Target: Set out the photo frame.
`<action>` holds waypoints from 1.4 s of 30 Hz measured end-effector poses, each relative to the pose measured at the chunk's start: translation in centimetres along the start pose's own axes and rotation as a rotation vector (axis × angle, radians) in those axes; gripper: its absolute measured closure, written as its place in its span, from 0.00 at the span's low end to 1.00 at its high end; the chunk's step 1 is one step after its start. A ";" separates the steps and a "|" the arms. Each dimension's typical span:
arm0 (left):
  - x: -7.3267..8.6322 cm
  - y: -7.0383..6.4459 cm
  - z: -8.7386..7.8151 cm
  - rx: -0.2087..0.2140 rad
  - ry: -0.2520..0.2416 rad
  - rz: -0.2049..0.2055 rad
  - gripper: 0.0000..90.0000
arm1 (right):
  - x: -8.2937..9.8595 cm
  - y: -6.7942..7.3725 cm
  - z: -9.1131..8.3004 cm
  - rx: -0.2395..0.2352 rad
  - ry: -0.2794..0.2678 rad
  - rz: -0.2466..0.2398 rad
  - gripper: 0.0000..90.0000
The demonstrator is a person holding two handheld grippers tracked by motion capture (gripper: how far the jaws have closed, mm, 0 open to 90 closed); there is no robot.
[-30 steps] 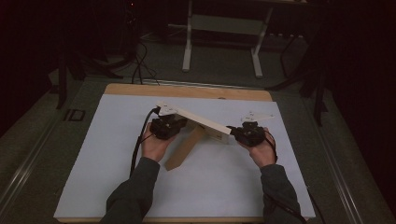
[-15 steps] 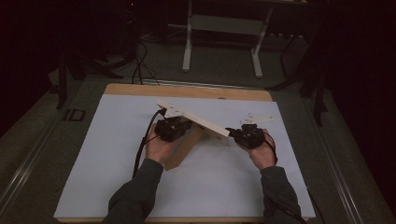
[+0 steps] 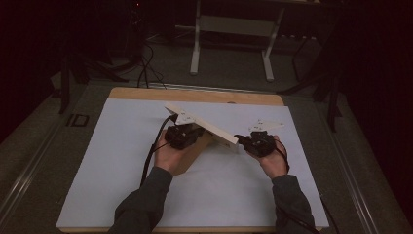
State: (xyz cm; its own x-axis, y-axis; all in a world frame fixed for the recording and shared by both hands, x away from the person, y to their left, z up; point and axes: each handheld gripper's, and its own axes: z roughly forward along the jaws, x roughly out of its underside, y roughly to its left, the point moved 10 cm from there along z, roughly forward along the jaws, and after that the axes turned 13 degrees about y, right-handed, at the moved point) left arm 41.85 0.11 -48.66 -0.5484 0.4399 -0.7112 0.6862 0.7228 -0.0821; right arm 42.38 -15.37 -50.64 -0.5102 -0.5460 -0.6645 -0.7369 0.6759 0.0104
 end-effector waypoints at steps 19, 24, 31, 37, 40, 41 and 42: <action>-0.3 -0.5 0.2 0.000 0.013 0.019 1.00 | 0.1 0.9 -0.1 -0.008 -0.007 -0.019 1.00; -0.2 -0.8 0.3 -0.005 0.020 0.028 1.00 | 0.2 1.2 -0.2 -0.014 -0.006 -0.026 1.00; -0.3 -0.9 0.5 -0.004 0.026 0.037 1.00 | 0.2 1.7 -0.3 -0.023 -0.006 -0.040 1.00; -0.3 -0.7 0.5 -0.005 0.026 0.029 1.00 | 0.2 2.5 -0.2 -0.038 -0.007 -0.056 1.00; -0.3 -0.5 0.5 -0.004 0.024 0.024 1.00 | 0.1 3.0 -0.2 -0.049 -0.008 -0.068 1.00; -0.3 -0.5 0.5 -0.007 0.024 0.025 1.00 | 0.1 3.1 -0.2 -0.052 -0.006 -0.072 1.00; -0.3 -0.5 0.5 -0.008 0.025 0.027 1.00 | 0.1 3.2 -0.1 -0.053 -0.003 -0.075 1.00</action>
State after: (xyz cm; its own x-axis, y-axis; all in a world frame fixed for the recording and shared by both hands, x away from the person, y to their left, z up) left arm 41.89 -0.63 -48.79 -0.5415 0.4722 -0.6956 0.6970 0.7148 -0.0573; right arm 39.87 -13.30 -50.56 -0.4510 -0.5927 -0.6673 -0.7956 0.6058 -0.0003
